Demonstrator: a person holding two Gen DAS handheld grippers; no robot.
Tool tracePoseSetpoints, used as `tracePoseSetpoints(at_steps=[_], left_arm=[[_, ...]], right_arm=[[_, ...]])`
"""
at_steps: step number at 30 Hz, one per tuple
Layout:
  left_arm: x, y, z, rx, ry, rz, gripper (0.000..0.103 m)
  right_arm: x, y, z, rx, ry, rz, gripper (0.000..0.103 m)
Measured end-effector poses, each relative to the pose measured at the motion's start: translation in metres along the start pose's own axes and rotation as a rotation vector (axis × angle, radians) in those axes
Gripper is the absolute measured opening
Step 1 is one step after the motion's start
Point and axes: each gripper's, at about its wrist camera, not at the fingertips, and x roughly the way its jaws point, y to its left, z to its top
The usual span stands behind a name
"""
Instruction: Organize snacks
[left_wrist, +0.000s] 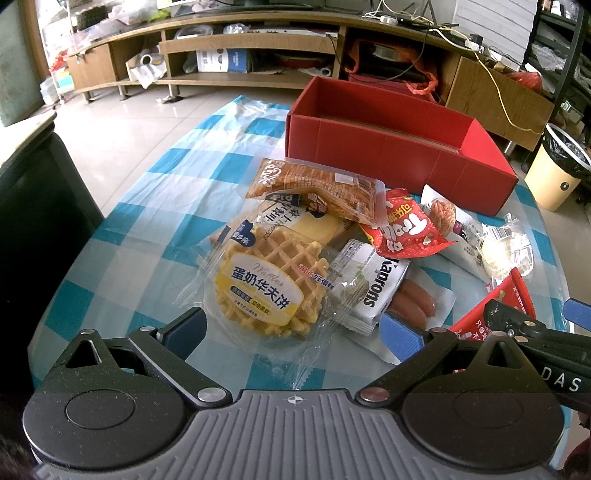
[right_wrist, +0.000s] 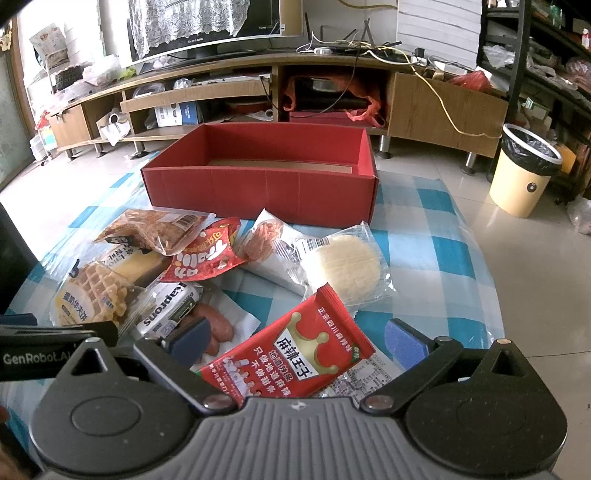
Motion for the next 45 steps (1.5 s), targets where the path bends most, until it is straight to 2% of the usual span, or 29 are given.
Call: tracePoseSetpoints(at_steps=[39,45], left_arm=[[0.0024,0.0002,-0.0014,0.006,0.011,0.009,0.101],[0.0022,0.0034,0.0016,-0.012,0.014,-0.01,0.101]], right_arm=[[0.0051,-0.0006,-0.0023,0.009,0.023,0.009,0.099],[0.0074,-0.004,-0.0014,0.019,0.036,0.025,0.099]])
